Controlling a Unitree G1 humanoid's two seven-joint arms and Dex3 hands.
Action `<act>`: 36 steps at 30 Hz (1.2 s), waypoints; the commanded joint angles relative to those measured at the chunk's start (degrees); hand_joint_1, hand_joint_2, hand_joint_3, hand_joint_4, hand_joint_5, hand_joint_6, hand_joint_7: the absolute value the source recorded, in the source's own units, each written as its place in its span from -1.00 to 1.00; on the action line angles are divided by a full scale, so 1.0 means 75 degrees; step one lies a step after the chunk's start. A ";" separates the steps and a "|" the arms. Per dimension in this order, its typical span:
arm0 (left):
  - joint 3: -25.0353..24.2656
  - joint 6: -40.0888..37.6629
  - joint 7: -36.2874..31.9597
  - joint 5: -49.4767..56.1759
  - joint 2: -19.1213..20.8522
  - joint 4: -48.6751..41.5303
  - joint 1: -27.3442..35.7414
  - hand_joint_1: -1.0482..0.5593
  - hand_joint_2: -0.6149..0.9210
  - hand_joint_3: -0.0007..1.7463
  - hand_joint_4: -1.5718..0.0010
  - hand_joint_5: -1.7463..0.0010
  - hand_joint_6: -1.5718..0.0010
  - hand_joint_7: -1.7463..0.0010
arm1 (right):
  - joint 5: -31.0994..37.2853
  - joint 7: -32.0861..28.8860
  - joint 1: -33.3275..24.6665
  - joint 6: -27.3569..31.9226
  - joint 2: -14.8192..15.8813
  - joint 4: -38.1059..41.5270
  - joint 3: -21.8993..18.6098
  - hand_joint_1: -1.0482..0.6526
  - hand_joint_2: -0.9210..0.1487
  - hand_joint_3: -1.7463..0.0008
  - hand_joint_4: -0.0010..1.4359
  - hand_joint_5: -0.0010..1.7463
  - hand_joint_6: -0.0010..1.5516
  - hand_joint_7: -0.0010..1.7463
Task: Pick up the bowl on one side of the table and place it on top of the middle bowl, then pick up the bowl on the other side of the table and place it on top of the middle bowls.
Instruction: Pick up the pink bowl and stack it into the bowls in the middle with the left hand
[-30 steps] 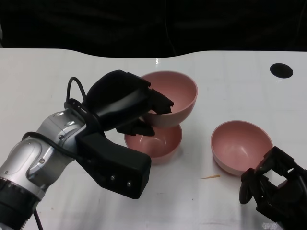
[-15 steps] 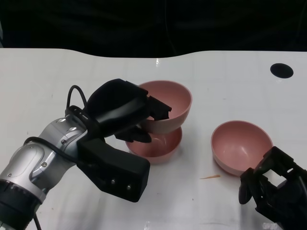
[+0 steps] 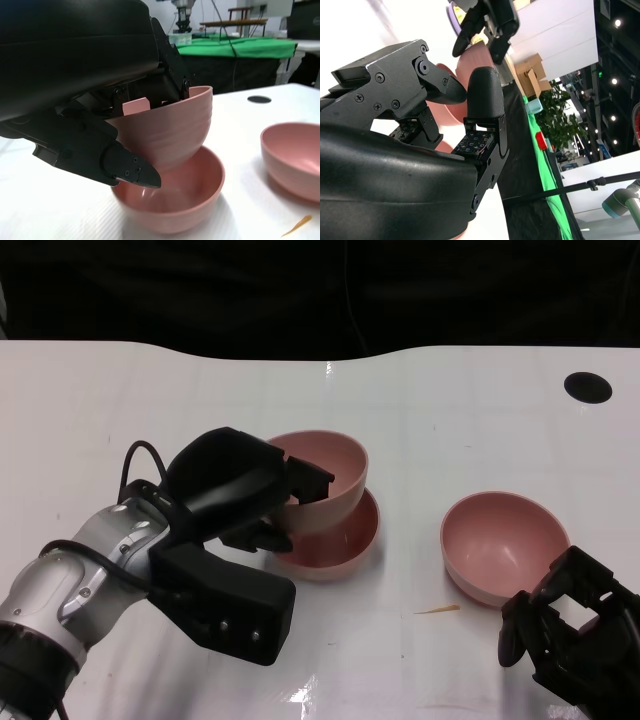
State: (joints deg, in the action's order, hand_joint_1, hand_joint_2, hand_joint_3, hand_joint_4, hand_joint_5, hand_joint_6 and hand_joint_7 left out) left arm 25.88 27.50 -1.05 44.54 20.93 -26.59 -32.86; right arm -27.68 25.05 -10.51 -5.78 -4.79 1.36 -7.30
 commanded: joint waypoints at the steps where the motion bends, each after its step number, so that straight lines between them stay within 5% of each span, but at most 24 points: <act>1: 0.0065 0.0159 -0.0273 0.0060 0.0076 -0.0261 -0.0089 0.12 1.00 -0.76 -0.05 -0.53 0.03 -0.35 | -0.0021 -0.0010 -0.0045 -0.0082 0.0045 -0.0067 -0.0052 0.15 -0.44 -0.09 0.16 1.00 0.00 0.63; 4: 0.0122 0.0197 -0.0371 0.0057 0.0003 -0.0453 -0.0121 0.12 1.00 -0.77 -0.02 -0.60 0.02 -0.35 | 0.0009 -0.0007 -0.0039 -0.0142 0.0033 -0.0038 -0.0042 0.15 -0.42 -0.10 0.18 0.99 0.01 0.63; 8: 0.0188 0.0253 -0.0513 0.0084 -0.0049 -0.0672 -0.0163 0.12 1.00 -0.80 -0.17 -0.31 -0.11 -0.12 | -0.0018 0.0044 -0.0034 -0.0168 0.0043 -0.0017 -0.0020 0.14 -0.41 -0.12 0.17 1.00 0.00 0.64; 14: 0.0299 0.0261 -0.0752 0.0250 -0.0120 -0.0902 -0.0251 0.08 1.00 -0.78 0.05 -0.76 0.05 -0.40 | -0.0044 0.0026 -0.0023 -0.0134 0.0041 -0.0010 -0.0024 0.15 -0.40 -0.14 0.17 1.00 0.01 0.64; 24: 0.0421 0.0230 -0.0755 0.0245 -0.0181 -0.1007 -0.0361 0.09 1.00 -0.82 0.04 -0.72 -0.04 -0.18 | -0.0025 0.0055 0.0042 -0.0146 0.0060 0.0089 -0.0014 0.16 -0.41 -0.15 0.18 1.00 0.01 0.64; 35: 0.0507 0.0238 -0.0783 0.0255 -0.0180 -0.1093 -0.0425 0.11 1.00 -0.86 0.05 -0.76 -0.06 -0.18 | 0.0016 0.0033 0.0046 -0.0162 0.0062 0.0099 -0.0003 0.15 -0.42 -0.13 0.18 1.00 0.00 0.65; 36: 0.0539 0.0233 -0.0771 0.0283 -0.0187 -0.1120 -0.0450 0.10 1.00 -0.89 0.02 -0.68 -0.13 0.06 | -0.0001 0.0037 0.0051 -0.0156 0.0052 0.0105 -0.0005 0.14 -0.40 -0.13 0.18 1.00 0.00 0.64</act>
State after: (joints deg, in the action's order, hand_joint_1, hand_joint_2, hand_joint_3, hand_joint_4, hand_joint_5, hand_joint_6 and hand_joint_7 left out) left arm 29.50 29.23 -6.16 45.88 19.14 -34.68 -35.05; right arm -27.60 25.35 -10.28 -6.61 -4.80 1.89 -6.96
